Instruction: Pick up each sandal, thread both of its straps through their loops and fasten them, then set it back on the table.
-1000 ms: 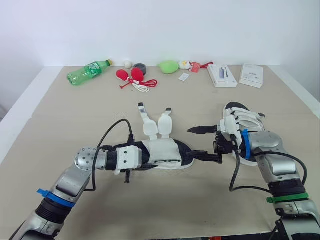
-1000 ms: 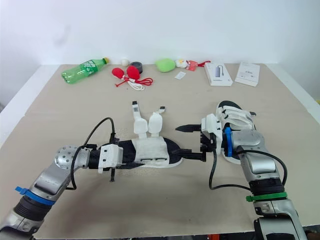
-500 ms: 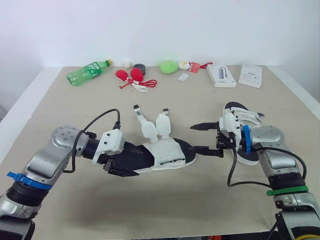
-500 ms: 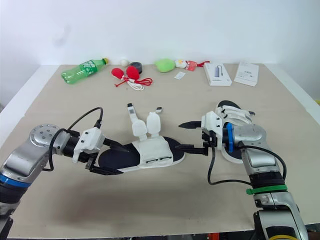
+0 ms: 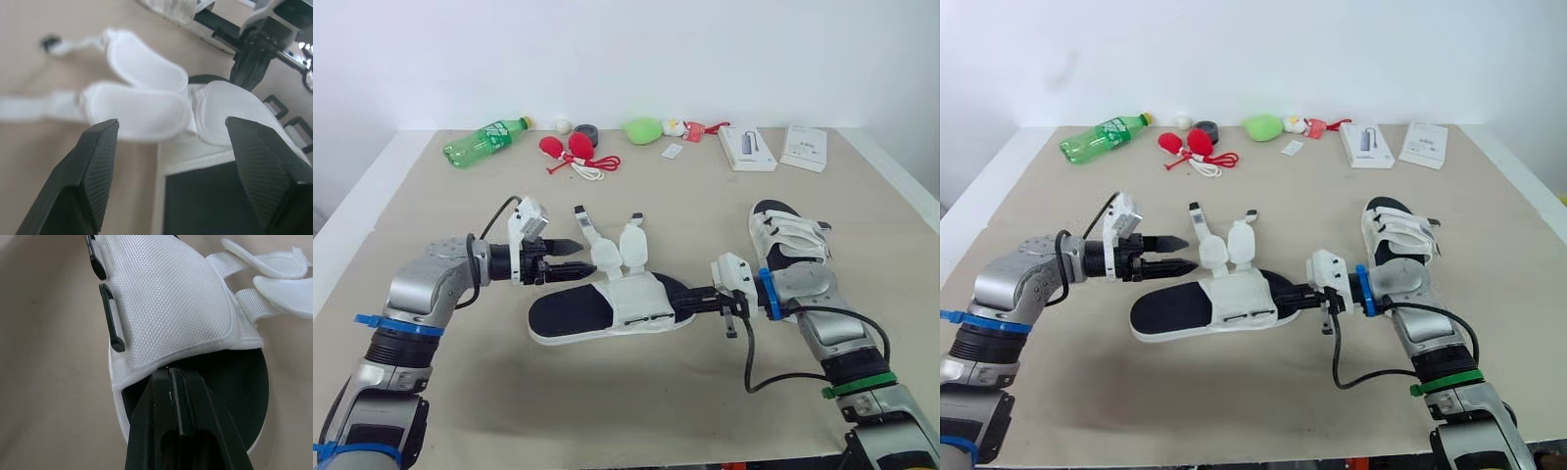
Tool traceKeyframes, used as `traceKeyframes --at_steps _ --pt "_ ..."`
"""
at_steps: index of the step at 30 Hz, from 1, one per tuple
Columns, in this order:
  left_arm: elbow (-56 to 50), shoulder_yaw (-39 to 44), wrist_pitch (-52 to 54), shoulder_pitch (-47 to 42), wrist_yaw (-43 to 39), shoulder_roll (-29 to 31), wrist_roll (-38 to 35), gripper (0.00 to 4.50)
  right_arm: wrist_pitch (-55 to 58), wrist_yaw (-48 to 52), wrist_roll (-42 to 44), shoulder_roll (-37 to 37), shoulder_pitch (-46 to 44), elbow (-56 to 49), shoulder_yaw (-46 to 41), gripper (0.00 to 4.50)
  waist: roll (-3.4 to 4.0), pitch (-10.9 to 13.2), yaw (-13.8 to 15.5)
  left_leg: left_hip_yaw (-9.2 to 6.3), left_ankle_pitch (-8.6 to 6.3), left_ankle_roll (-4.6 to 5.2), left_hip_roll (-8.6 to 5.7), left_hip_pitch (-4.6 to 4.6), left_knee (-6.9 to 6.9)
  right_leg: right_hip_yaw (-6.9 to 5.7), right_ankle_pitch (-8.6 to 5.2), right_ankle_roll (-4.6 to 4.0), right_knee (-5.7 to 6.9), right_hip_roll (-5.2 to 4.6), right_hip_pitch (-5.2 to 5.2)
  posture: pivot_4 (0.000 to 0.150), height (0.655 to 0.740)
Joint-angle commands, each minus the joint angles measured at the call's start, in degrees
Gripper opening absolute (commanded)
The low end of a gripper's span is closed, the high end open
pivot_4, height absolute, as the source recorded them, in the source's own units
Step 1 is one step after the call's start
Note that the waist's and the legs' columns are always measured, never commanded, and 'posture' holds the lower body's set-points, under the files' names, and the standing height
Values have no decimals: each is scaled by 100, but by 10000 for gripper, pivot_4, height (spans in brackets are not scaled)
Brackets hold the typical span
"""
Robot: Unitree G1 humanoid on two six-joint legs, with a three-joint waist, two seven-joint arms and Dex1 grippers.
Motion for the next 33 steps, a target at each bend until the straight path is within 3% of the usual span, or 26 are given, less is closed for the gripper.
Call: traceKeyframes --at_steps 1,8,20,26,33 --pt "160 307 856 -347 362 -77 -314 35793 -178 -167 -138 105 -234 95 22 972 -1 1 0 0 2 -3 0 2 4 0 1 -2 5 1 0 1500 7400" --pt "903 626 1807 -707 926 -406 -498 35793 -313 -211 -290 127 -326 255 118 972 -2 1 0 -2 3 -6 0 4 34 0 -2 -8 41 1 -1 1500 7400" --pt "1715 461 1561 -1032 1257 -980 -141 35793 -405 7 -299 -21 -381 425 128 972 -4 2 1 -3 3 -6 -2 1 46 0 -2 -13 47 -5 0 1500 7400" --pt "2515 1205 1778 -1533 1650 -1502 -496 35793 -436 -32 -313 18 -394 415 146 972 -8 5 -1 0 3 -6 -5 -2 57 2 -1 -16 47 -10 1 1500 7400" --pt "3514 1931 1974 -1931 2002 -1721 -693 35793 -518 -35 -335 -23 -330 413 131 972 -10 5 -7 -5 2 -6 -4 -1 53 0 6 1 49 -2 0 1500 7400"
